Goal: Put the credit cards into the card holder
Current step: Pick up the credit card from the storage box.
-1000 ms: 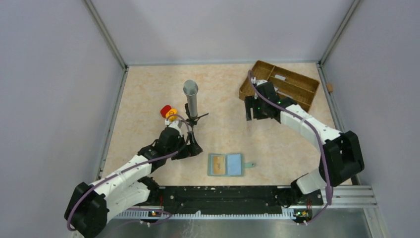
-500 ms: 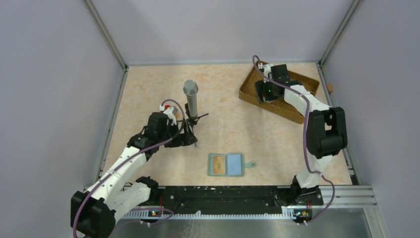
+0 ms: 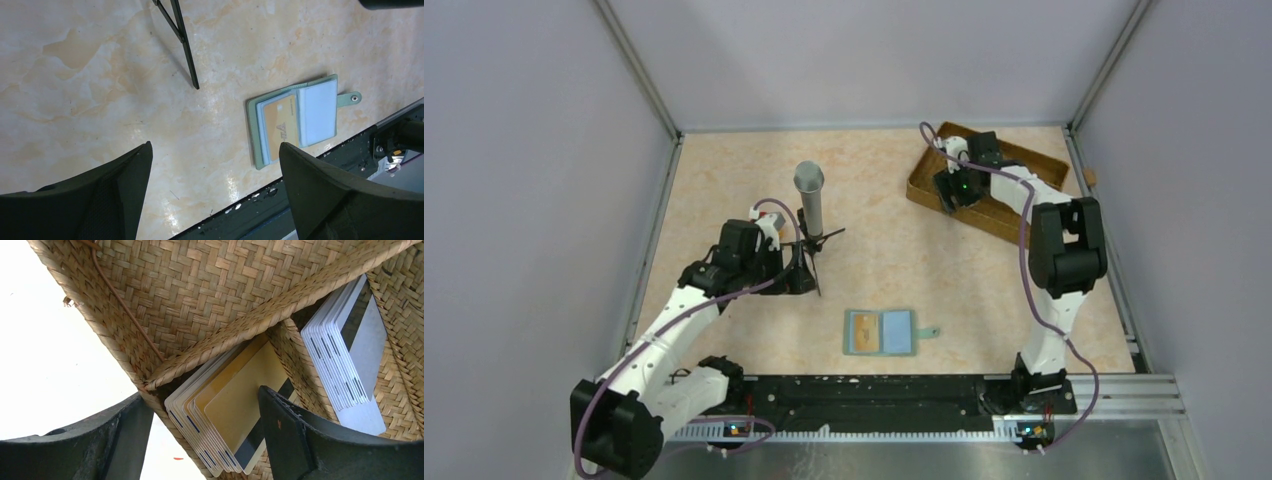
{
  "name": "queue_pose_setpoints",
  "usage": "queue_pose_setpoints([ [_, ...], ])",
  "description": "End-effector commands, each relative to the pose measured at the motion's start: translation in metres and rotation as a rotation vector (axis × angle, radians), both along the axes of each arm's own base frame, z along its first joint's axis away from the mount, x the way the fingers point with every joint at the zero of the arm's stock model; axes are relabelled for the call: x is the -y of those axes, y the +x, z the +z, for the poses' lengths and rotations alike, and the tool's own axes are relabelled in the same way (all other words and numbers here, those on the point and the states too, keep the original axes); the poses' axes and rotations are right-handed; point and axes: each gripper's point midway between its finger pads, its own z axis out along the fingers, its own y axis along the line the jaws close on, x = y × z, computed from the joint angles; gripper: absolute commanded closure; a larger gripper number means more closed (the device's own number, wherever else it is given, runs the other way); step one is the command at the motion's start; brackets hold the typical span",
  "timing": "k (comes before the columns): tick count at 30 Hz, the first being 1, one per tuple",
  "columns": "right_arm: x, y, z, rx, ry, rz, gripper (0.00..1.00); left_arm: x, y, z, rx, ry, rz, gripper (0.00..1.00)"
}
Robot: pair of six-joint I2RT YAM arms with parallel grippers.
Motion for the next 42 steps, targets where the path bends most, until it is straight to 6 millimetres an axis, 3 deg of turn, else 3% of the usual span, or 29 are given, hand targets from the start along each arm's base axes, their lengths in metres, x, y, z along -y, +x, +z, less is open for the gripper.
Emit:
queue_pose_setpoints([
  [1,-0.009,0.000,0.011,-0.008,0.052,0.057,0.27,0.001,0.007,0.011,0.036,-0.005,-0.024,0.01],
  [10,-0.011,-0.008,0.038,0.012,0.072,0.058,0.29,0.000,0.009,0.010,0.030,-0.009,-0.022,0.01],
  [16,-0.011,-0.012,0.043,-0.005,0.072,0.060,0.31,-0.001,0.009,0.009,0.025,-0.011,-0.021,0.01],
  [18,-0.011,-0.012,0.043,-0.009,0.073,0.063,0.34,-0.001,0.009,0.009,0.022,-0.012,-0.021,0.01],
  [25,-0.008,-0.012,0.039,-0.026,0.056,0.050,0.59,-0.003,0.010,0.011,0.034,-0.010,-0.013,0.01],
  [34,-0.008,-0.013,0.052,-0.011,0.063,0.041,0.71,-0.009,0.012,0.023,0.100,0.000,0.020,0.01],
  [42,-0.009,-0.015,0.055,-0.008,0.060,0.038,0.73,-0.007,0.010,0.024,0.103,-0.013,0.006,0.01],
])
